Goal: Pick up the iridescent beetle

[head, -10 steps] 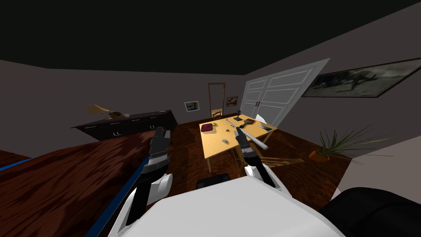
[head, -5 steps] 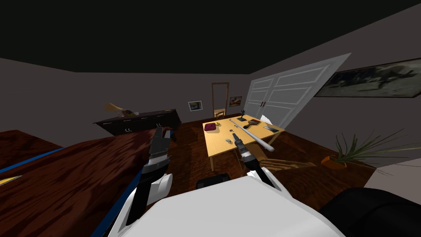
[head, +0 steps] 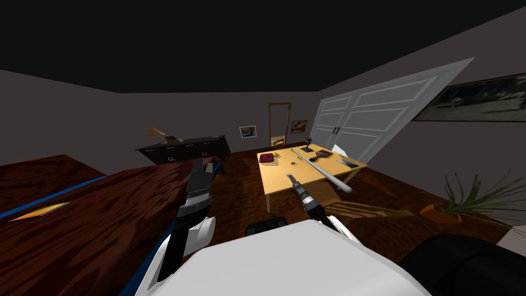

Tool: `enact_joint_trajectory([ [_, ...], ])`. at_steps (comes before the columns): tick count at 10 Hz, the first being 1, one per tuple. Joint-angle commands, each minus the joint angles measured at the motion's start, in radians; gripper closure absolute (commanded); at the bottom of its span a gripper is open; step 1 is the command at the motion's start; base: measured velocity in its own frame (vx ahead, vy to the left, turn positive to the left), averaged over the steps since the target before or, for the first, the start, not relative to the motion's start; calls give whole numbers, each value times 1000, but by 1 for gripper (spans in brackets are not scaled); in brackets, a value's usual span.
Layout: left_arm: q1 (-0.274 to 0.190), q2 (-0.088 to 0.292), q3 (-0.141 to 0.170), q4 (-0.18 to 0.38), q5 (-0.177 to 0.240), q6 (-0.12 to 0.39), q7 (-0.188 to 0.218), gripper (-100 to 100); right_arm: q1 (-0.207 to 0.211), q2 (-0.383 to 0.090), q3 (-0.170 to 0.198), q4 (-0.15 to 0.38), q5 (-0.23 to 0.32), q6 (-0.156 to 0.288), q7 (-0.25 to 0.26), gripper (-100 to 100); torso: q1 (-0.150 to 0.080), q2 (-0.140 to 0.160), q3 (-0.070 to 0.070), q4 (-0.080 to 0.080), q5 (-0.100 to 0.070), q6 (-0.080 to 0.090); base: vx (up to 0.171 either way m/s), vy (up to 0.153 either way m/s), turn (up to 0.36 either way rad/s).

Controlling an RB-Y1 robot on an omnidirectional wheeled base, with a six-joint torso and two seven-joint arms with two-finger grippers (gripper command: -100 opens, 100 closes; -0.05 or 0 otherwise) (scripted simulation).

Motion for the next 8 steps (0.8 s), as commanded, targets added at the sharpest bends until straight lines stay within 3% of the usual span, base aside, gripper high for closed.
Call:
enact_joint_trajectory([
  [1,0,0,0,0,0,0,0,0,11,-40,17,50,20,-5,18,-100,0,0,0,0,0,0,-3,63,149],
  [4,0,0,0,0,0,0,0,0,16,-74,33,146,38,0,35,-100,0,0,0,0,0,-1,6,60,104],
  [6,0,0,0,0,0,0,0,0,23,-140,66,237,78,10,73,-100,0,0,0,0,0,0,16,74,221],
  [7,0,0,0,0,0,0,0,0,23,-142,66,280,78,10,73,-100,1,-1,-1,0,0,-1,26,81,64],
  [8,0,0,0,0,0,0,0,0,24,-175,82,307,98,14,95,-100,1,-1,-1,0,0,0,26,93,108],
])
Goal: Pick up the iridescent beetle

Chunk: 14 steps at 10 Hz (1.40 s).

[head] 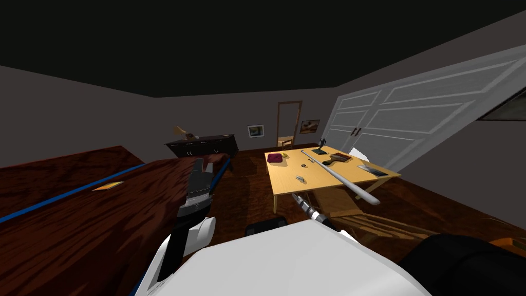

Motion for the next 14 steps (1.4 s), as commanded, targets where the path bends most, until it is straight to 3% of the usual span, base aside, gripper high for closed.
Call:
enact_joint_trajectory([
  [1,0,0,0,0,0,0,0,0,1,-17,6,50,9,-13,15,-100,0,0,0,0,0,0,19,67,83],
  [6,0,0,0,0,0,0,0,0,0,-50,22,146,30,-9,38,-100,-4,1,0,0,-1,0,10,26,54],
  [9,0,0,0,0,0,0,0,0,-4,-117,54,258,71,-3,86,-100,-3,0,0,0,0,1,26,63,124],
  [14,0,0,0,0,0,0,0,0,-15,-182,84,418,112,2,139,-100,-3,-1,0,0,0,0,38,58,121],
])
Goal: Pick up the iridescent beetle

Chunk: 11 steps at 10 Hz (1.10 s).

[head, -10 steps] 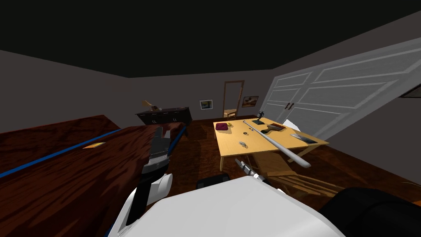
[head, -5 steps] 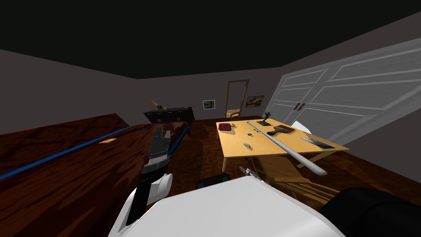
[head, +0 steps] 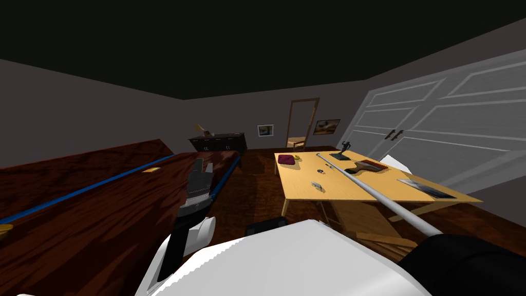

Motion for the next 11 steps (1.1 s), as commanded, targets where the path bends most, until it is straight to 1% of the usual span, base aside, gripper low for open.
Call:
enact_joint_trajectory([
  [1,0,0,0,0,0,0,0,0,0,-6,-1,33,2,-12,5,-100,0,0,0,0,0,0,14,27,-33],
  [2,0,0,0,0,0,0,0,0,-8,-38,13,57,22,-10,33,-100,-1,1,1,0,0,0,26,57,151],
  [3,0,0,0,0,0,0,0,0,-8,-38,13,97,22,-10,33,-100,0,1,1,0,0,-1,33,49,107],
  [4,0,0,0,0,0,0,0,0,-17,-68,26,136,41,-9,60,-100,0,1,0,0,0,0,44,55,152],
  [5,0,0,0,0,0,0,0,0,-27,-97,39,193,60,-7,88,-100,0,0,0,0,0,-1,71,71,218],
  [6,0,0,0,0,0,0,0,0,-27,-97,39,228,60,-7,88,-100,1,-2,-1,0,0,-1,62,40,81],
  [7,0,0,0,0,0,0,0,0,-38,-125,51,290,79,-7,117,-100,0,-1,-1,0,0,0,74,42,120],
  [8,0,0,0,0,0,0,0,0,-38,-125,51,276,79,-7,117,-100,0,-2,-1,0,0,0,63,30,72],
  [9,0,0,0,0,0,0,0,0,-38,-125,51,290,79,-7,117,-100,-1,-2,-1,0,0,0,25,10,-6],
  [10,0,0,0,0,0,0,0,0,-50,-150,62,329,97,-6,145,-100,-2,0,0,0,0,0,33,28,121],
  [11,0,0,0,0,0,0,0,0,-50,-150,62,349,97,-6,145,-100,-1,0,0,0,0,-1,45,17,77],
])
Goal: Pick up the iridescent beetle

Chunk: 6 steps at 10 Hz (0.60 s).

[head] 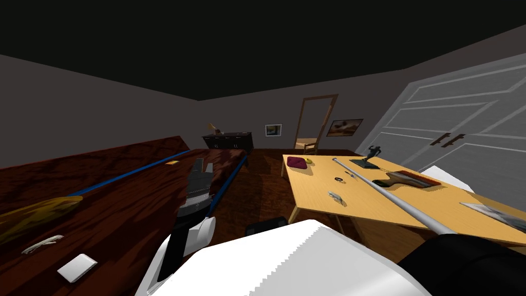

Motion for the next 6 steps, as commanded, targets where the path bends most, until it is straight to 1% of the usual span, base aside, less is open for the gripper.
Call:
enact_joint_trajectory([
  [1,0,0,0,0,0,0,0,0,-8,-23,11,50,21,10,35,-100,0,0,0,0,0,0,75,5,112],
  [2,0,0,0,0,0,0,0,0,-8,-23,11,37,21,10,35,-100,-1,-2,-1,0,0,-1,68,7,93],
  [3,0,0,0,0,0,0,0,0,-8,-23,11,58,21,10,35,-100,-1,-2,-1,0,0,0,27,8,4],
  [4,0,0,0,0,0,0,0,0,-22,-45,21,89,37,10,63,-100,0,0,0,0,0,0,50,10,112],
  [6,0,0,0,0,0,0,0,0,-22,-45,21,112,37,10,63,-100,-1,-1,0,0,0,0,39,4,34],
])
